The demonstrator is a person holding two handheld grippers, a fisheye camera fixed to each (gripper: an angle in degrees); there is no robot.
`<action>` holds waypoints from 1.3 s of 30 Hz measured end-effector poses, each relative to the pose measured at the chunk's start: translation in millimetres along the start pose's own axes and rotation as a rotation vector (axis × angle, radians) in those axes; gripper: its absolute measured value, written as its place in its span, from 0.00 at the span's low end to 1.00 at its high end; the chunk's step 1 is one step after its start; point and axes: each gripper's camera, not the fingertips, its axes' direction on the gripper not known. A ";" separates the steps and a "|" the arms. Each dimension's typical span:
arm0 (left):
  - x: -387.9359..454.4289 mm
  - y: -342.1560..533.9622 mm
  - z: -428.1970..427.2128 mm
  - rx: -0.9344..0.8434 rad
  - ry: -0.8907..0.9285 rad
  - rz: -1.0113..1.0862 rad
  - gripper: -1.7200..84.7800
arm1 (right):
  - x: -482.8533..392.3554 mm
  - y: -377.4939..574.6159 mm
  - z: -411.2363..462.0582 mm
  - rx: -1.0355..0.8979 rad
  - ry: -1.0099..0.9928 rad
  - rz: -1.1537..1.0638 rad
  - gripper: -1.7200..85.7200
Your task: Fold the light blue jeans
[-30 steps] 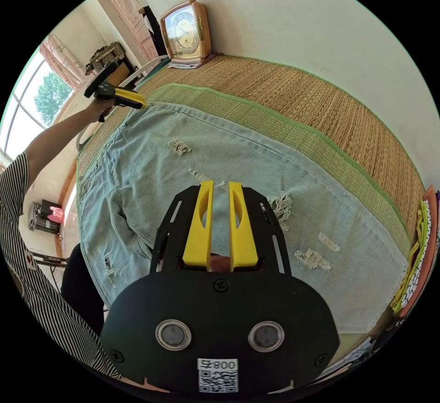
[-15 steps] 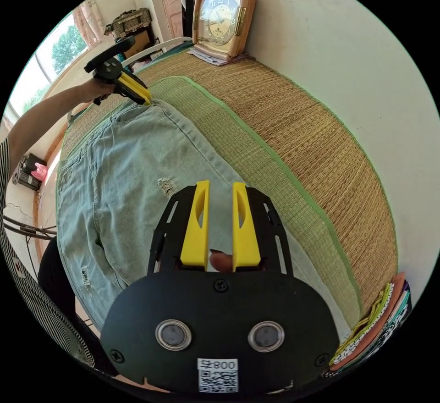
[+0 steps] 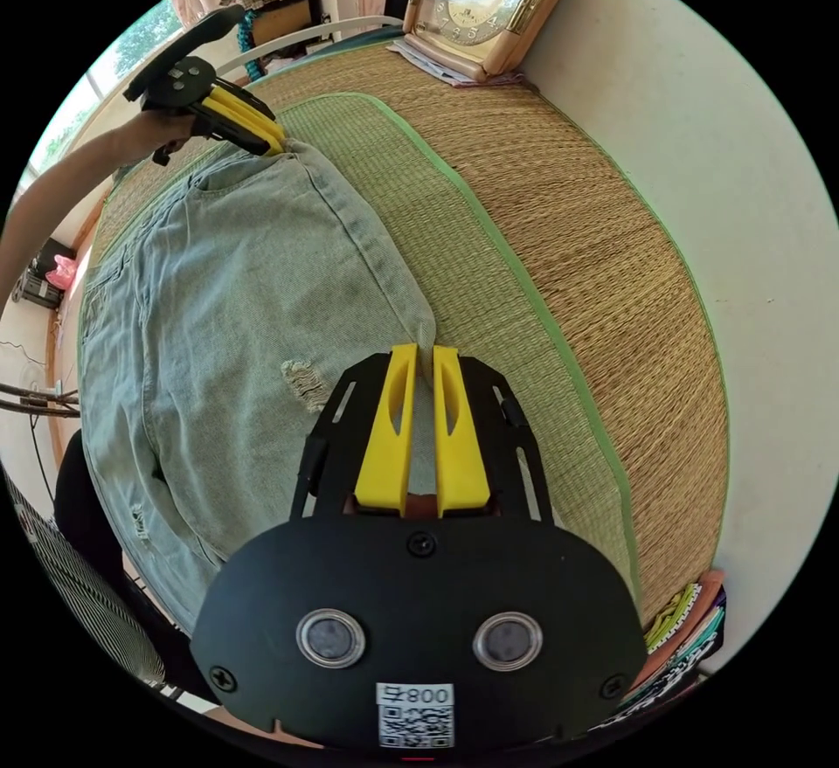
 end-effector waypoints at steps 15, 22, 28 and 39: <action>28.4 123.7 -72.7 0.149 -0.086 -0.010 0.04 | -96.5 29.6 -52.0 0.109 0.017 0.052 0.04; 52.2 209.3 -91.2 0.149 -0.103 0.043 0.04 | -189.9 72.9 -79.5 0.143 0.000 -0.007 0.04; 72.3 294.7 -84.0 0.098 -0.115 0.089 0.03 | -272.0 100.5 -73.4 0.103 -0.046 -0.074 0.04; 85.6 444.9 -20.9 0.047 0.003 0.040 0.03 | -386.2 138.3 -18.6 -0.037 -0.135 -0.180 0.04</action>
